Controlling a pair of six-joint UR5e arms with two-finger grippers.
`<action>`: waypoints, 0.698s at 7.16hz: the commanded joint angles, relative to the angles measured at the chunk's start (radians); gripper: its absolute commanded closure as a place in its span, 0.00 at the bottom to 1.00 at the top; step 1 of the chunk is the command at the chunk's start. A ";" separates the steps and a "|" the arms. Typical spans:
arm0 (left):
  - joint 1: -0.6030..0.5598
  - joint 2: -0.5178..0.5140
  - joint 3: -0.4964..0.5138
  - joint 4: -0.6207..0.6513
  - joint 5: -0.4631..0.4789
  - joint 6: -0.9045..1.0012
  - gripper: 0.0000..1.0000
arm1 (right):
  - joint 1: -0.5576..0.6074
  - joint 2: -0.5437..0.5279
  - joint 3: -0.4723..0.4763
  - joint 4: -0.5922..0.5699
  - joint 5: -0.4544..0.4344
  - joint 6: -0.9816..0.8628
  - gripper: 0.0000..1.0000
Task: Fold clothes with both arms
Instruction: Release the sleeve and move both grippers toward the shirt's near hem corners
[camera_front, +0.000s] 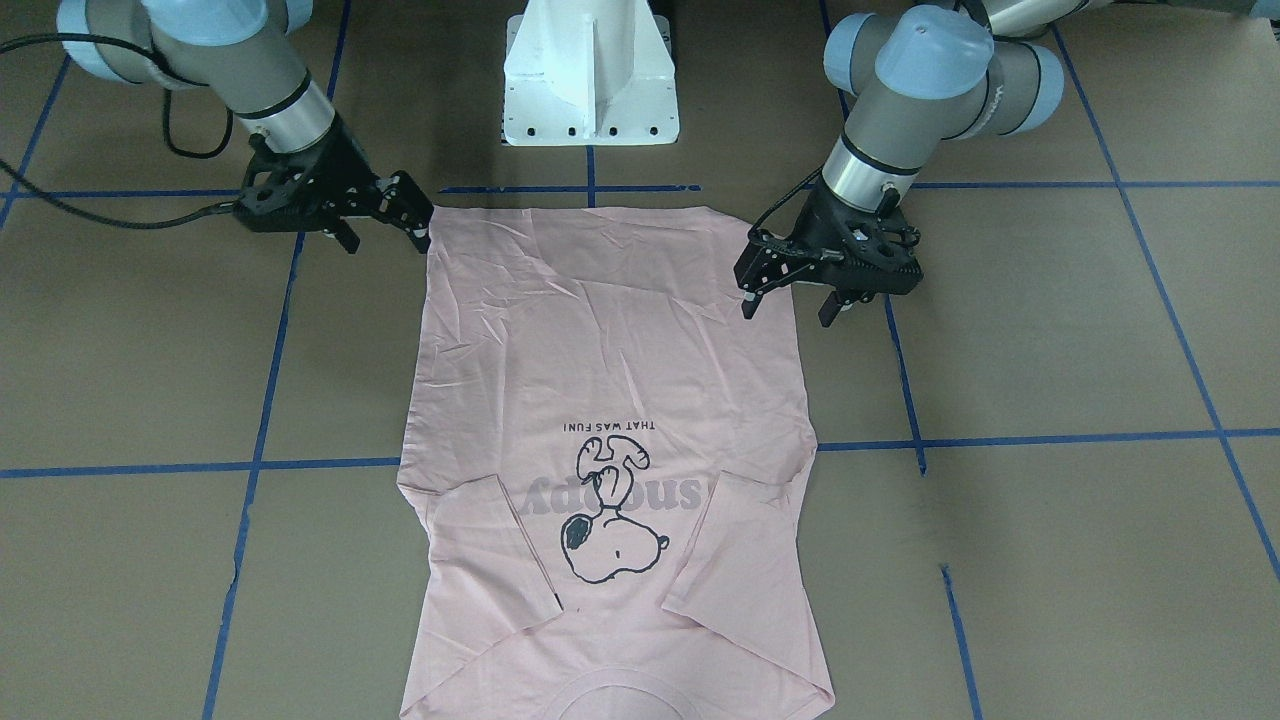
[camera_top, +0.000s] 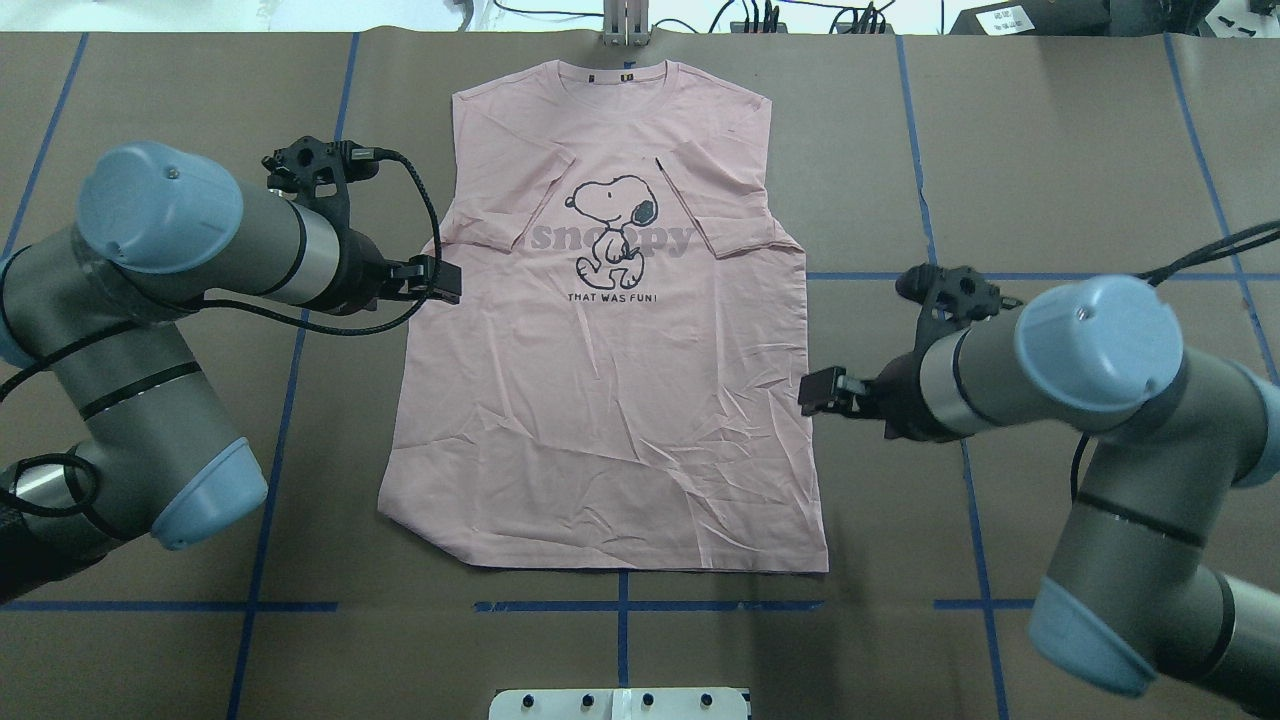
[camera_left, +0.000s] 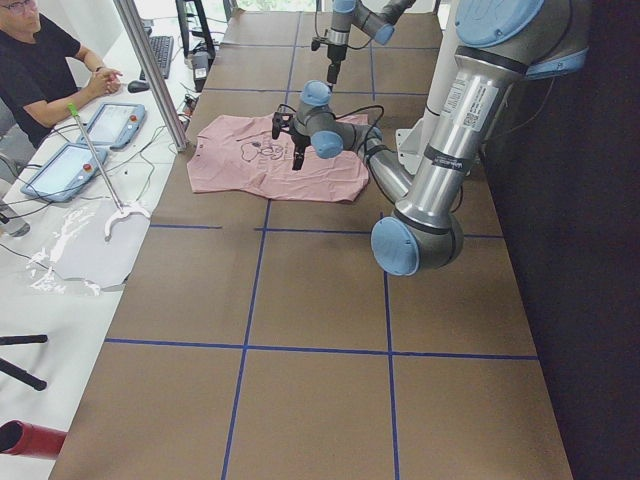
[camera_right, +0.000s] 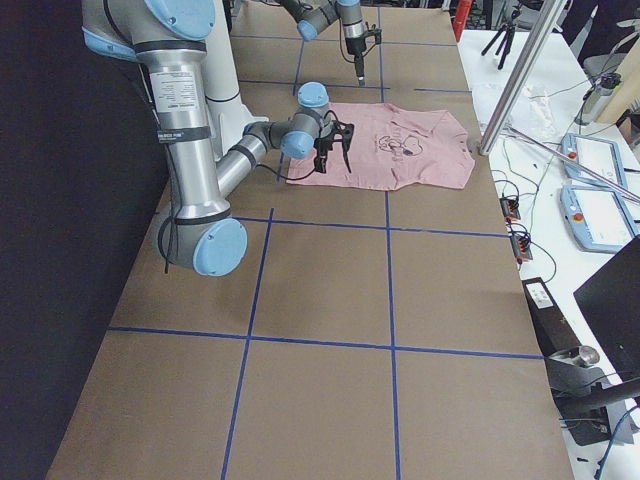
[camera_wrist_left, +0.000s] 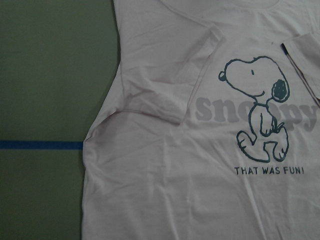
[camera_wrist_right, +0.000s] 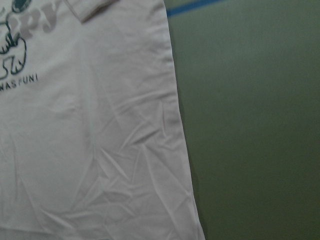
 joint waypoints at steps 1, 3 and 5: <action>0.002 0.014 -0.019 0.002 -0.001 0.001 0.00 | -0.156 -0.048 0.016 -0.004 -0.114 0.084 0.00; 0.002 0.009 -0.020 0.002 -0.001 0.001 0.00 | -0.227 -0.048 -0.018 -0.006 -0.163 0.086 0.00; 0.002 0.007 -0.017 0.001 -0.001 0.001 0.00 | -0.259 -0.033 -0.052 -0.006 -0.166 0.086 0.01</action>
